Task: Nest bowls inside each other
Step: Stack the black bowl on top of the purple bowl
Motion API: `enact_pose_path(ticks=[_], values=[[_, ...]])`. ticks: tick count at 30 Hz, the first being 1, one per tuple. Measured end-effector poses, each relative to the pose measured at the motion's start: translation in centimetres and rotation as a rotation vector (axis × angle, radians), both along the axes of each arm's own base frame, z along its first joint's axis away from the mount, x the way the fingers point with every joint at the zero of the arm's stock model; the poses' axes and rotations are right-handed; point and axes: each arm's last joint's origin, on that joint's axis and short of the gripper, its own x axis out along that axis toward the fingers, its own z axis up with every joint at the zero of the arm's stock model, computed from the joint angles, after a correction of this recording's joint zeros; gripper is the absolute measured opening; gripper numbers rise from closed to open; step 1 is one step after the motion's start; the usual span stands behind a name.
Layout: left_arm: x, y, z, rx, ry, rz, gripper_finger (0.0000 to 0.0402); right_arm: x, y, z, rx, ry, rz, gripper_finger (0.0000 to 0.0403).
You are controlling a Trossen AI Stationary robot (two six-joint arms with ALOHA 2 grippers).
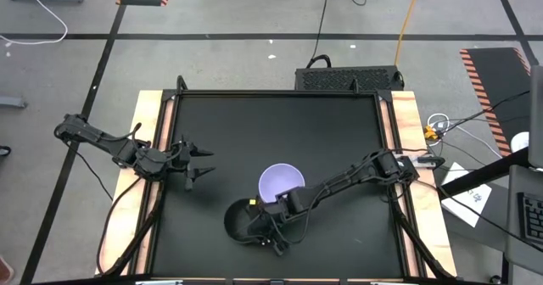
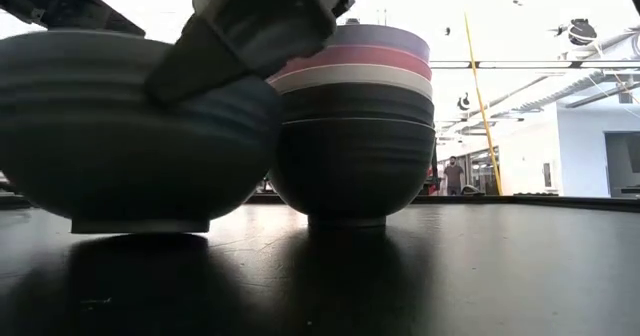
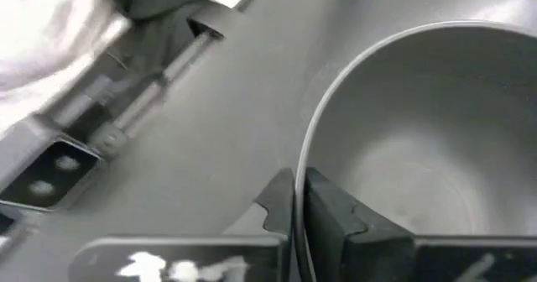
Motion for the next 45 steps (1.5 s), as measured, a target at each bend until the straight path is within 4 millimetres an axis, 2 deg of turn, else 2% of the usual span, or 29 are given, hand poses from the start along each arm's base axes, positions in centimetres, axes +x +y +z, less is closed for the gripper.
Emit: enact_pose_path(ticks=[3, 11, 22, 26, 28, 32, 36, 42, 45], values=[[0.0, 0.0, 0.0, -0.001, 0.002, 0.0, 0.0232, -0.3, -0.1, 0.9, -0.029, -0.023, 0.001, 0.0005], [0.0, 0.0, -0.1, 0.004, 0.011, 0.001, 0.0232, -1.7, -0.8, 6.4, -0.098, -0.168, -0.028, 0.0002], [-0.1, 0.1, -0.3, 0.002, 0.033, 0.005, 0.0232, -4.8, -2.2, 13.6, -0.066, -0.292, -0.039, 0.0001], [-0.1, 0.1, -0.3, 0.004, 0.034, 0.005, 0.0232, -6.5, -3.3, 16.4, -0.033, -0.308, -0.075, 0.0001], [-0.1, 0.1, -0.3, 0.005, 0.034, 0.004, 0.0232, -7.2, -4.0, 17.1, -0.038, -0.29, -0.112, 0.0001], [-0.1, 0.1, -0.3, 0.018, 0.036, 0.0, 0.0232, -8.5, -5.9, 17.9, -0.057, -0.208, -0.2, 0.0001], [-0.1, 0.1, -0.3, 0.022, 0.036, -0.002, 0.0232, -8.8, -7.3, 17.4, -0.101, -0.116, -0.287, 0.0], [-0.1, 0.1, -0.3, 0.022, 0.037, -0.002, 0.0232, -9.1, -8.0, 16.1, -0.158, 0.006, -0.349, 0.0], [-0.2, 0.1, -0.4, 0.023, 0.048, 0.0, 0.0232, -8.9, -7.8, 15.3, -0.218, 0.015, -0.385, 0.0]])
